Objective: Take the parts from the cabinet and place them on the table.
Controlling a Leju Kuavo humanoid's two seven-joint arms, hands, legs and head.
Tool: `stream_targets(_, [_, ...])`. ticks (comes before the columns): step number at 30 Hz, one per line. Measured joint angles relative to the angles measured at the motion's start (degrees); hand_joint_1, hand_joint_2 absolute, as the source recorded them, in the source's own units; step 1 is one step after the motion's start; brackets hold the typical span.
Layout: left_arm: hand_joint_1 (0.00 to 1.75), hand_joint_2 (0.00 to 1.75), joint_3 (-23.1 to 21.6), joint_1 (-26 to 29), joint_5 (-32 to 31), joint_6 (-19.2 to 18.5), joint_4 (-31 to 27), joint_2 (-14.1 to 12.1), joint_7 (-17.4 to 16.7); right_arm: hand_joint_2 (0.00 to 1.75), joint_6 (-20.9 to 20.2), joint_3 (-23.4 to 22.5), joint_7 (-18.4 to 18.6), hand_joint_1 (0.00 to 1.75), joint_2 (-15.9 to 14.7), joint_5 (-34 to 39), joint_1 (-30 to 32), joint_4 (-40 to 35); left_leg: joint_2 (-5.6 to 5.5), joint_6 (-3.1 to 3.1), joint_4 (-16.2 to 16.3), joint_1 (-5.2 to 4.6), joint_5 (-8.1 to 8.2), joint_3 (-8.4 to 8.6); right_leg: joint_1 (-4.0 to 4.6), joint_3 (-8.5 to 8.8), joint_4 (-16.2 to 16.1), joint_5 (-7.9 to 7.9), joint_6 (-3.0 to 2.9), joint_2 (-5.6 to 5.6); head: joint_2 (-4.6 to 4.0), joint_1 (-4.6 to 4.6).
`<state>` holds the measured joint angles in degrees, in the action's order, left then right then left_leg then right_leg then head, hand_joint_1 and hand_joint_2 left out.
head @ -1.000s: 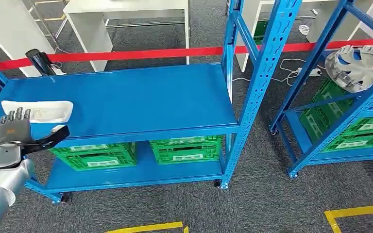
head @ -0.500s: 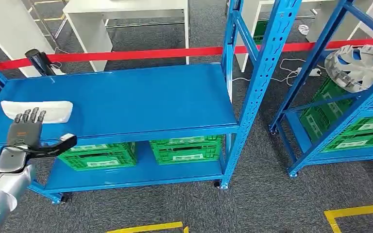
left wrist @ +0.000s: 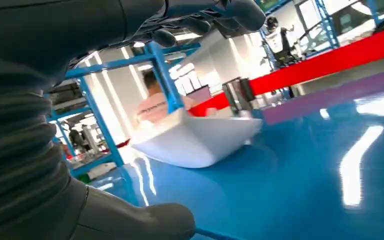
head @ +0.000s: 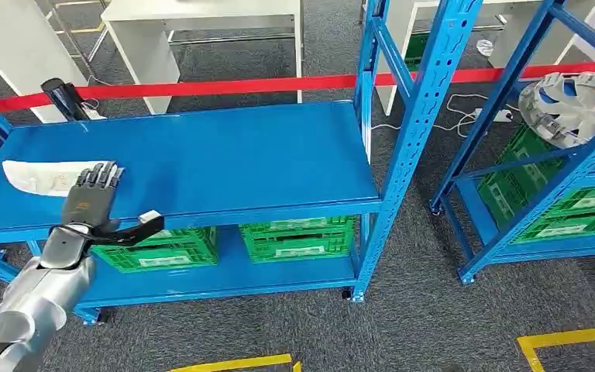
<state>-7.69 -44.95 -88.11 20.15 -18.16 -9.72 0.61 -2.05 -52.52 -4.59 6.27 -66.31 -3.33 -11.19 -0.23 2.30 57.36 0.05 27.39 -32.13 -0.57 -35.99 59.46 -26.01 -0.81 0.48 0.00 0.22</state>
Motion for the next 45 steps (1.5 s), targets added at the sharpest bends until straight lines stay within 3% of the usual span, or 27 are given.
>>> stream_targets(12, [0.0, 1.75, -0.87, -2.13, 0.04, -1.33, 0.02, 3.04, -4.22, 0.0, 0.07, -0.07, 0.42, 0.0, 0.26, -0.37, 0.06, 0.0, 0.03, -0.04, 0.0, 0.0, 0.04, 0.01, 0.01, -0.01, 0.0, 0.0, 0.0, 0.05, 0.0, 0.0])
stream_targets(16, [0.0, 1.75, -0.87, -3.24, 0.09, -5.97, 0.17, 3.06, -9.01, 0.0, 0.04, -0.07, 0.33, 0.0, 0.33, -0.68, 0.07, 0.0, 0.03, -0.04, 0.0, 0.0, 0.04, 0.0, 0.01, 0.0, 0.0, 0.0, 0.01, 0.04, 0.0, 0.0])
stream_targets(23, [0.0, 1.75, -0.85, -5.02, 0.02, -11.18, 0.72, 2.1, -13.4, 0.0, 0.07, -0.17, 0.33, 0.0, 0.33, -0.74, 0.07, 0.0, 0.02, -0.05, 0.0, 0.0, 0.04, 0.0, 0.01, 0.0, 0.0, 0.0, 0.01, 0.03, 0.0, 0.0])
stream_targets(27, [0.0, 1.75, -0.83, -5.2, 0.02, -14.05, 1.12, 1.59, -13.99, 0.0, 0.09, -0.22, 0.31, 0.0, 0.33, -0.85, 0.07, 0.0, 0.02, -0.05, 0.0, 0.0, 0.04, 0.0, 0.01, 0.0, 0.0, 0.0, 0.01, 0.03, 0.0, 0.0])
stream_targets(45, [0.0, 1.75, -0.74, -4.59, 0.02, -15.01, 2.38, 1.18, -14.29, 0.0, 0.26, -0.77, 0.39, 0.0, 0.33, -1.01, 0.0, 0.0, 0.02, -0.05, 0.0, 0.0, 0.04, -0.01, 0.01, 0.01, 0.0, -0.01, 0.01, 0.02, 0.0, 0.0])
